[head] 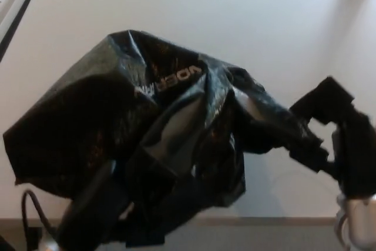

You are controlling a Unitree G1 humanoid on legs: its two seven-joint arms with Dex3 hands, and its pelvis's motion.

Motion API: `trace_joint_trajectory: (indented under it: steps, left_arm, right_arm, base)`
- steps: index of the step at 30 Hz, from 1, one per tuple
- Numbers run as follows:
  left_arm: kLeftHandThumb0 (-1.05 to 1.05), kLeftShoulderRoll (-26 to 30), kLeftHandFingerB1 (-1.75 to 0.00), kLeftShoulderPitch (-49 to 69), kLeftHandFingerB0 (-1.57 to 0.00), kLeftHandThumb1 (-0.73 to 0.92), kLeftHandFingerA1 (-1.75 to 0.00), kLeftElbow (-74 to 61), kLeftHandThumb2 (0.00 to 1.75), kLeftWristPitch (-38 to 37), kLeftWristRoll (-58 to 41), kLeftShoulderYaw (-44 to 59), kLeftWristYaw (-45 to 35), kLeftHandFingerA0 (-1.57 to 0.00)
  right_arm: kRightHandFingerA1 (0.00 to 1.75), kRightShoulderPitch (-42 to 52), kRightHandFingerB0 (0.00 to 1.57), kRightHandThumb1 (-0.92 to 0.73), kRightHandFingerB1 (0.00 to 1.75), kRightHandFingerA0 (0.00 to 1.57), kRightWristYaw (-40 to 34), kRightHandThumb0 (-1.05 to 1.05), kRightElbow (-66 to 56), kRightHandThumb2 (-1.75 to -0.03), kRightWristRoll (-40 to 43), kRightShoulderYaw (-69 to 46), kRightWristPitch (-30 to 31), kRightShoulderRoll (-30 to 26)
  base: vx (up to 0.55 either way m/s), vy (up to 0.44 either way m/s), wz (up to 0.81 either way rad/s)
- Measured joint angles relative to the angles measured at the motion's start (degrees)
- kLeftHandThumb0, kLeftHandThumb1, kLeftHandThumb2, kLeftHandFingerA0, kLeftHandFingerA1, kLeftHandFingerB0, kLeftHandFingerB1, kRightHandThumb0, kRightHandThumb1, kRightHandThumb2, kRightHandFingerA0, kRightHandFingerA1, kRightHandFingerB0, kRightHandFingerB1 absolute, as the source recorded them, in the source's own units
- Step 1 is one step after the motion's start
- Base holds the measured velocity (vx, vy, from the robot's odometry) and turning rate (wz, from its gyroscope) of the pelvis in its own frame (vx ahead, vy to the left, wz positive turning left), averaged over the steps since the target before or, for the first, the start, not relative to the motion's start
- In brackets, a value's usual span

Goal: A plastic bag is kept infront of the robot in the middle of the desk and the robot uses both its hands to grab it from the top and lifts it up and then releases it.

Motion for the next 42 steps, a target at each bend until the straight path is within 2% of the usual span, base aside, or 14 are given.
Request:
trace_joint_trajectory:
  steps: [14, 15, 21, 27, 30, 31, 32, 33, 35, 36, 37, 38, 41, 42]
  left_arm:
    - [-0.02, 10.3, -1.75, -32.8, -0.77, 0.61, -1.75, 3.1, 0.6, 4.7, 0.0, 10.7, 0.0, -1.01]
    - [-0.14, 11.2, -1.71, -35.4, -0.86, 0.56, -1.75, 3.7, 0.64, 4.9, 0.1, 11.4, -0.1, -1.07]
    - [-0.12, 13.9, -1.75, -47.7, -0.84, 0.6, -1.75, 6.6, 0.68, 5.3, 0.1, 13.5, -0.1, -1.08]
    - [-0.13, 15.8, -1.63, -59.3, -0.96, 0.53, -1.75, 9.8, 0.76, 5.1, 0.0, 15.1, -0.1, -1.15]
    - [-0.13, 16.5, -1.63, -65.0, -0.96, 0.53, -1.75, 11.8, 0.76, 4.3, 0.0, 16.2, -0.1, -1.15]
    - [-0.28, 16.7, -1.68, -67.2, -0.91, 0.61, -1.75, 12.7, 0.7, 3.8, -0.1, 16.5, -0.1, -1.17]
    - [-0.28, 17.2, -1.68, -69.3, -0.91, 0.61, -1.75, 13.5, 0.7, 3.3, -0.1, 16.9, -0.1, -1.17]
    - [-0.09, 18.3, -1.75, -70.7, -0.86, 0.48, -1.75, 13.6, 0.81, 3.1, 0.2, 17.4, -0.1, -1.11]
    - [-0.09, 21.9, -1.75, -74.2, -0.86, 0.48, -1.75, 14.2, 0.81, 1.8, 1.0, 18.8, -0.4, -1.11]
    - [-0.12, 22.8, -1.69, -75.0, -0.96, 0.44, -1.75, 14.7, 0.83, 1.3, 1.0, 18.9, -0.7, -1.21]
    - [-0.12, 24.0, -1.69, -75.7, -0.96, 0.44, -1.75, 15.5, 0.83, 0.4, 1.0, 18.9, -1.0, -1.21]
    - [-0.1, 24.7, -1.75, -76.2, -0.8, 0.62, -1.75, 16.4, 0.62, -0.5, 1.4, 18.8, -1.0, -1.06]
    - [-0.14, 27.5, -1.75, -76.2, -0.72, 0.66, -1.75, 22.4, 0.59, -3.2, 1.6, 18.1, -2.0, -0.97]
    - [-0.23, 28.3, -1.34, -76.2, -1.0, 0.52, -1.47, 24.9, 0.85, -4.0, 1.7, 17.8, -2.2, -1.24]
  right_arm:
    - [1.75, -20.1, 0.71, -0.66, 1.75, 1.04, 2.6, -0.23, -10.8, -0.6, 3.8, -6.1, 10.8, -10.2]
    - [1.75, -21.5, 0.71, -0.66, 1.75, 1.04, 2.7, -0.23, -11.9, -0.6, 4.3, -6.7, 11.7, -10.8]
    - [1.75, -27.8, 0.69, -0.64, 1.75, 1.01, 3.7, -0.23, -18.0, -0.59, 7.3, -9.2, 16.4, -13.6]
    - [1.75, -31.9, 0.69, -0.64, 1.75, 1.0, 4.7, -0.25, -25.0, -0.58, 10.8, -11.4, 20.7, -15.6]
    - [1.75, -33.6, 0.69, -0.64, 1.75, 1.0, 5.2, -0.25, -28.9, -0.58, 12.6, -12.5, 22.9, -16.5]
    - [1.75, -34.1, 0.69, -0.58, 1.75, 1.0, 5.4, -0.22, -30.5, -0.57, 13.1, -12.8, 23.7, -16.9]
    - [1.75, -34.8, 0.69, -0.58, 1.75, 1.0, 5.8, -0.22, -32.0, -0.57, 13.7, -13.2, 24.5, -17.2]
    - [1.75, -35.6, 0.76, -0.53, 1.75, 1.03, 6.4, -0.11, -33.2, -0.57, 14.2, -13.4, 25.3, -17.8]
    - [1.75, -38.2, 0.76, -0.53, 1.75, 1.03, 8.5, -0.11, -35.5, -0.57, 15.6, -13.6, 27.1, -19.9]
    - [1.75, -39.0, 0.77, -0.57, 1.75, 1.03, 9.2, -0.22, -35.7, -0.58, 15.9, -13.5, 27.5, -20.3]
    - [1.75, -39.9, 0.77, -0.57, 1.75, 1.03, 10.2, -0.22, -35.9, -0.58, 16.3, -13.2, 28.2, -20.8]
    - [1.46, -40.3, 1.1, -0.42, 1.36, 1.3, 10.9, -0.13, -35.8, -0.82, 16.4, -12.9, 28.8, -21.2]
    - [1.47, -41.5, 1.05, -0.46, 1.36, 1.26, 12.3, -0.15, -31.3, -0.81, 15.6, -11.3, 29.5, -21.4]
    - [1.45, -42.1, 1.01, -0.47, 1.34, 1.22, 12.6, -0.16, -28.7, -0.82, 15.1, -10.7, 29.5, -21.4]
  base:
    - [0.0, 0.0, 0.0]
    - [0.0, 0.0, 0.0]
    - [0.0, 0.0, 0.0]
    - [0.0, 0.0, 0.0]
    - [0.0, 0.0, 0.0]
    - [0.0, 0.0, 0.0]
    - [0.0, 0.0, 0.0]
    - [0.0, 0.0, 0.0]
    - [0.0, 0.0, 0.0]
    - [0.0, 0.0, 0.0]
    - [0.0, 0.0, 0.0]
    - [0.0, 0.0, 0.0]
    - [0.0, 0.0, 0.0]
    - [0.0, 0.0, 0.0]
